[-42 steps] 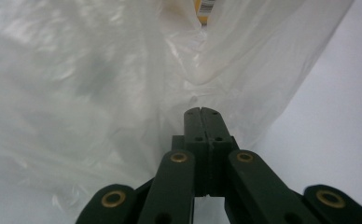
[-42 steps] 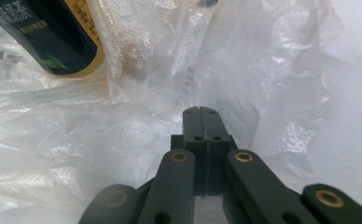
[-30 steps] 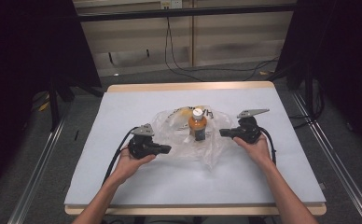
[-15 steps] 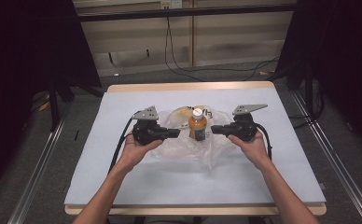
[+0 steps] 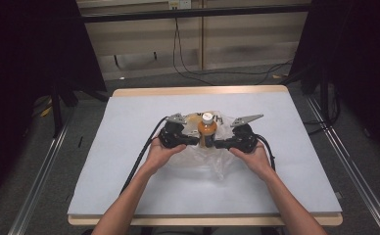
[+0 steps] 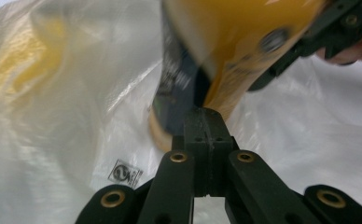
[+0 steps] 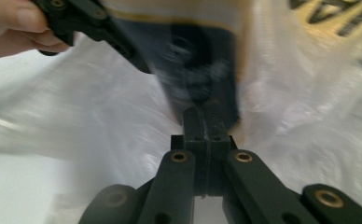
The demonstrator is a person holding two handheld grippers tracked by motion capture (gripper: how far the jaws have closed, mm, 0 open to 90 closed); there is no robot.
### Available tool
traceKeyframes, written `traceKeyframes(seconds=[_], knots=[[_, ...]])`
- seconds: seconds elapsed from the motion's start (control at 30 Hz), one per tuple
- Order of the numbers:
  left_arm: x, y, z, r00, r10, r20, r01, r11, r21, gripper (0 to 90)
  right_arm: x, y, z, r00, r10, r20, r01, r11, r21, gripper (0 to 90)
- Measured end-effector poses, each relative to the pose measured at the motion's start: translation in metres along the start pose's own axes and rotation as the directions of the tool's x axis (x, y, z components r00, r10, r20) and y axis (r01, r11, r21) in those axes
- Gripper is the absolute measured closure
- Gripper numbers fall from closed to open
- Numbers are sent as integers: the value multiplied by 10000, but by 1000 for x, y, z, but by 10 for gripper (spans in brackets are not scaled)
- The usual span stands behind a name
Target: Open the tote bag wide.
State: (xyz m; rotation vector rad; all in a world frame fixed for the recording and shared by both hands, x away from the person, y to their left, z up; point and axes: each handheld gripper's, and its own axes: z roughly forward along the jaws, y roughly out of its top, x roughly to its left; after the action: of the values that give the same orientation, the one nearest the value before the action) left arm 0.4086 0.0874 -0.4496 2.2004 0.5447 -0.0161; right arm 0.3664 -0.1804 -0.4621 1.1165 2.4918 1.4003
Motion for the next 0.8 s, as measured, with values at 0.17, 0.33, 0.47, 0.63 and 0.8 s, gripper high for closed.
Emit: traceKeyframes(seconds=[0.17,0.33,0.47,0.63,0.8], knots=[[-3,-3,12,9998,200,-42,-196,9956,915,900,-14,4,6,9990,154,421,-173,9989,437,900],[-10,-6,19,9989,465,-78,-449,9884,1449,900,-25,11,22,9990,280,343,-315,9936,1085,900],[-19,-6,22,9959,893,118,-900,9781,1875,900,-34,22,32,9996,217,156,-240,9851,1701,900],[-35,-6,28,9873,1586,112,-1569,9604,2301,900,-40,32,40,9996,222,148,-254,9619,2722,900],[-46,-3,34,9789,2042,123,-1998,9418,2704,900,-46,42,49,9990,300,-324,-158,9277,3729,900]])
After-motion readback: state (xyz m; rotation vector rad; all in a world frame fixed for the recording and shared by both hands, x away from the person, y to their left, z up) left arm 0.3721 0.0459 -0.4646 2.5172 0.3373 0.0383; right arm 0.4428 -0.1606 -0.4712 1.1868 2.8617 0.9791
